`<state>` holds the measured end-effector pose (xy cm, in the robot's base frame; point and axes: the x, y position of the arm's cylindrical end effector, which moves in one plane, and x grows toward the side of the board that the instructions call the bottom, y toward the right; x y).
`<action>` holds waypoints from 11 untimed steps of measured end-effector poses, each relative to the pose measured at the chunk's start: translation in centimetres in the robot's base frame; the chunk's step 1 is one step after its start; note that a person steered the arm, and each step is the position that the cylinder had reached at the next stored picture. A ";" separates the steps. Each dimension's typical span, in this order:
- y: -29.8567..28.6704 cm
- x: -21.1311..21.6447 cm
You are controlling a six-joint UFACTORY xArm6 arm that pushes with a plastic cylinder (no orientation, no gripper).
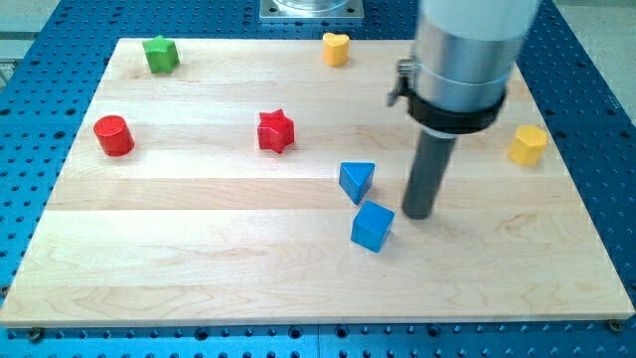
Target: Move the cube vertically to the red star
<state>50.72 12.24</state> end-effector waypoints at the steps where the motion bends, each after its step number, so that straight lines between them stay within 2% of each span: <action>1: -2.9 0.4; 2: -5.8 4.7; 3: -2.9 6.1; 4: -6.0 6.4; 5: -12.5 6.9; 6: -10.0 7.1; 7: -11.0 1.8; 8: -12.0 -0.7; 11: -12.9 -1.8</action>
